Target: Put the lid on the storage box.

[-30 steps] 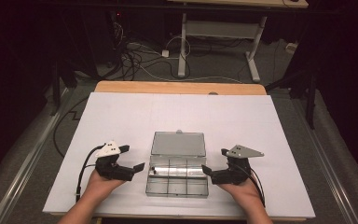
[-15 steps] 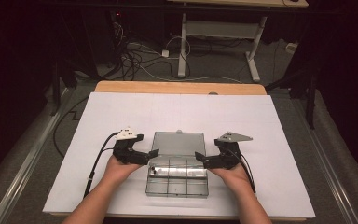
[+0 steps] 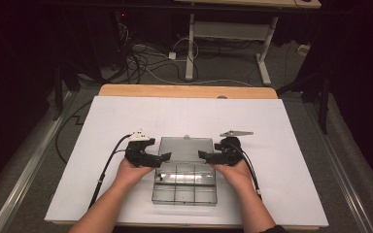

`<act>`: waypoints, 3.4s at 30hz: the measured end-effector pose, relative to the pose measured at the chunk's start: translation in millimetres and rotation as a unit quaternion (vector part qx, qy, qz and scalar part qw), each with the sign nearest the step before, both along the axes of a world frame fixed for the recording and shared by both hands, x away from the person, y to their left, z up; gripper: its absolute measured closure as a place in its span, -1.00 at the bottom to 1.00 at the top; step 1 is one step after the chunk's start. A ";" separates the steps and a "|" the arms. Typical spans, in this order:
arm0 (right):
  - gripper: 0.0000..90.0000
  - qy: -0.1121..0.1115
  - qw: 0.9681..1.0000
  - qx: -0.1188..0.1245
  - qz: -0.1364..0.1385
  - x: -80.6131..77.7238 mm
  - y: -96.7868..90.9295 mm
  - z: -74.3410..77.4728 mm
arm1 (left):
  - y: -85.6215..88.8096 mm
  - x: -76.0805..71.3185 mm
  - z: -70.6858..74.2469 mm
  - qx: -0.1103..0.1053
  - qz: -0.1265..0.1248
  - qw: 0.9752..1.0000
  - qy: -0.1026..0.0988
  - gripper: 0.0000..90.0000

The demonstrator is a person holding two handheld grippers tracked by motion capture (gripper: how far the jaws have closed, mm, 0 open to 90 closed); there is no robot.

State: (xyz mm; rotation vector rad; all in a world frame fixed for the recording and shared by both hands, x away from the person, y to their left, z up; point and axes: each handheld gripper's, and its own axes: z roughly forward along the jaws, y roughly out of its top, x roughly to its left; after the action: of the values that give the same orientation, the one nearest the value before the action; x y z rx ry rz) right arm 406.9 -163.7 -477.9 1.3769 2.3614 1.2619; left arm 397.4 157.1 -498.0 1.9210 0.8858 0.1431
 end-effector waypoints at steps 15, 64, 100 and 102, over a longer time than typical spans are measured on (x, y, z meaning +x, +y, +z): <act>-0.49 0.042 0.999 0.030 -0.014 1.5 -1.7 -7.1 | -2.7 -2.0 -0.7 0.005 0.004 1.000 0.004 -0.91; 1.00 -0.169 0.985 -0.024 0.039 -84.3 -25.3 30.0 | 10.0 -39.8 18.3 -0.021 -0.028 0.995 -0.090 0.46; 1.00 -0.180 0.980 -0.038 0.072 -106.6 -11.8 28.2 | 38.0 -97.5 10.0 0.000 -0.041 0.997 -0.062 0.73; 1.00 -0.179 0.980 -0.038 0.072 -108.8 -12.2 27.9 | 34.2 -102.5 11.4 0.001 -0.054 0.997 -0.061 0.87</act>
State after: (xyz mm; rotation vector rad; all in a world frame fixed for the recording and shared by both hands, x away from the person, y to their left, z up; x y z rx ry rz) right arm 298.1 -175.8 -450.0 0.8806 2.2584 1.3103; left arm 294.9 191.2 -486.6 1.9358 0.6979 0.1951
